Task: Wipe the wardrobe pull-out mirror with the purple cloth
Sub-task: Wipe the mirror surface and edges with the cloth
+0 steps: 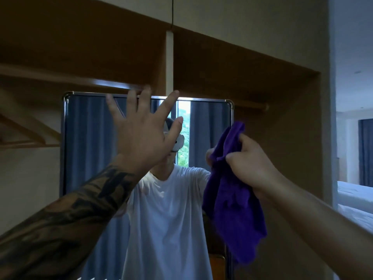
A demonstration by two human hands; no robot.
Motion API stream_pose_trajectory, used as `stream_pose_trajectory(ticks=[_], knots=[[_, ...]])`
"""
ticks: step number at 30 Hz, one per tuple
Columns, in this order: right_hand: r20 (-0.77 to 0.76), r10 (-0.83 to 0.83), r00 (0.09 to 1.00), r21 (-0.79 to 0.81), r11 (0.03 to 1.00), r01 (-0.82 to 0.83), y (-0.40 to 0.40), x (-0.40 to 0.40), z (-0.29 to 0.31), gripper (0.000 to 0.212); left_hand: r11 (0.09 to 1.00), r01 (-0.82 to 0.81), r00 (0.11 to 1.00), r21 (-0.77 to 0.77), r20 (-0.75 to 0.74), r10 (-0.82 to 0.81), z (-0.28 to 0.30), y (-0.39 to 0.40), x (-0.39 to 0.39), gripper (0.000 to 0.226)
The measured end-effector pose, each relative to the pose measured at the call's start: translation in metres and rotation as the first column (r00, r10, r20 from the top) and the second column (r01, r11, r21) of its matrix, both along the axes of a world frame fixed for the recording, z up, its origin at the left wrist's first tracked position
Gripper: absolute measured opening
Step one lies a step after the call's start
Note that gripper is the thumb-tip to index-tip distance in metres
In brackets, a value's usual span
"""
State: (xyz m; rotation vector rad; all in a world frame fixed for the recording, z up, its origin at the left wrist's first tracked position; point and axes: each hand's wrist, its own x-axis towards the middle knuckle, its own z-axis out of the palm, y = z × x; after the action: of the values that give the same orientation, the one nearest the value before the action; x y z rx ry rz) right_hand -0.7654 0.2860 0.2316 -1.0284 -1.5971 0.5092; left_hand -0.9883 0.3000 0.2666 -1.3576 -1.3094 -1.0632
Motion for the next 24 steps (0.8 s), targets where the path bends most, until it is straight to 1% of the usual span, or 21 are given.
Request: stream_pose_trajectory(ticks=[1, 3, 4, 5, 6, 8, 9, 10, 11, 12, 13, 15, 16, 17, 20, 21, 22, 23, 24], knots=[[-0.021, -0.015, 1.000, 0.032, 0.999, 0.016, 0.000, -0.001, 0.011, 0.029, 1.000, -0.003, 1.000, 0.000, 0.003, 0.003, 0.000, -0.001, 0.000, 0.062], [-0.022, -0.085, 0.996, 0.152, 0.984, 0.087, 0.001, -0.007, 0.045, 0.031, 1.000, 0.003, 1.000, 0.003, 0.014, -0.003, 0.001, -0.001, 0.000, 0.062], [0.010, -0.130, 0.991, 0.214, 0.969, 0.125, 0.001, -0.013, 0.062, 0.033, 1.000, 0.008, 1.000, 0.010, 0.014, -0.008, 0.001, -0.001, -0.001, 0.061], [0.085, -0.191, 0.978, 0.267, 0.950, 0.163, 0.002, -0.018, 0.076, 0.034, 1.000, 0.009, 1.000, 0.018, 0.010, -0.009, 0.001, 0.000, -0.001, 0.061], [0.197, -0.273, 0.941, 0.310, 0.928, 0.205, 0.005, -0.024, 0.085, 0.037, 1.000, 0.005, 1.000, 0.024, 0.006, -0.005, 0.000, 0.000, -0.002, 0.060], [0.407, -0.451, 0.794, 0.401, 0.870, 0.288, 0.009, -0.030, 0.088, 0.052, 1.000, -0.004, 1.000, 0.028, 0.002, 0.004, 0.000, 0.000, -0.003, 0.061], [0.455, -0.504, 0.734, 0.438, 0.844, 0.309, 0.013, -0.030, 0.084, 0.062, 1.000, -0.005, 1.000, 0.027, 0.005, 0.005, 0.000, 0.000, -0.003, 0.061], [0.466, -0.530, 0.709, 0.472, 0.826, 0.307, 0.016, -0.027, 0.078, 0.070, 1.000, -0.003, 1.000, 0.025, 0.009, 0.003, 0.000, 0.000, -0.003, 0.062], [0.456, -0.531, 0.714, 0.502, 0.816, 0.286, 0.019, -0.023, 0.071, 0.075, 1.000, 0.001, 1.000, 0.025, 0.012, -0.001, 0.000, 0.000, -0.002, 0.062], [0.427, -0.503, 0.752, 0.517, 0.818, 0.254, 0.022, -0.017, 0.066, 0.076, 1.000, 0.003, 1.000, 0.027, 0.013, -0.004, 0.000, 0.001, -0.002, 0.061], [0.374, -0.445, 0.814, 0.503, 0.834, 0.226, 0.023, -0.012, 0.063, 0.075, 0.999, 0.004, 1.000, 0.032, 0.013, -0.004, 0.001, 0.001, -0.002, 0.061], [0.252, -0.311, 0.917, 0.411, 0.892, 0.190, 0.022, -0.008, 0.059, 0.077, 0.999, 0.003, 1.000, 0.040, 0.011, -0.003, 0.001, 0.001, -0.001, 0.060], [0.212, -0.265, 0.941, 0.350, 0.919, 0.180, 0.021, -0.008, 0.056, 0.079, 0.999, 0.003, 1.000, 0.041, 0.014, -0.003, 0.001, 0.001, -0.001, 0.060], [0.178, -0.233, 0.956, 0.287, 0.942, 0.176, 0.020, -0.008, 0.051, 0.077, 0.999, 0.006, 1.000, 0.041, 0.017, -0.007, 0.001, 0.000, -0.001, 0.059], [0.061, -0.131, 0.989, 0.079, 0.989, 0.126, 0.022, -0.008, 0.038, 0.051, 0.999, 0.010, 1.000, 0.038, 0.013, -0.011, 0.002, 0.000, -0.002, 0.060], [0.051, -0.108, 0.993, 0.043, 0.993, 0.106, 0.023, -0.007, 0.037, 0.046, 0.999, 0.004, 1.000, 0.035, 0.008, -0.005, 0.002, 0.000, -0.002, 0.060], [0.061, -0.117, 0.991, 0.042, 0.993, 0.114, 0.022, -0.008, 0.039, 0.045, 0.999, -0.001, 1.000, 0.032, 0.004, 0.001, 0.002, 0.000, -0.001, 0.061], [0.087, -0.159, 0.983, 0.082, 0.985, 0.152, 0.021, -0.010, 0.045, 0.048, 0.999, -0.005, 1.000, 0.033, 0.007, 0.004, 0.002, 0.000, -0.001, 0.062], [0.138, -0.241, 0.961, 0.163, 0.962, 0.218, 0.020, -0.012, 0.053, 0.055, 0.999, -0.005, 1.000, 0.033, 0.014, 0.005, 0.002, 0.000, -0.001, 0.062]])
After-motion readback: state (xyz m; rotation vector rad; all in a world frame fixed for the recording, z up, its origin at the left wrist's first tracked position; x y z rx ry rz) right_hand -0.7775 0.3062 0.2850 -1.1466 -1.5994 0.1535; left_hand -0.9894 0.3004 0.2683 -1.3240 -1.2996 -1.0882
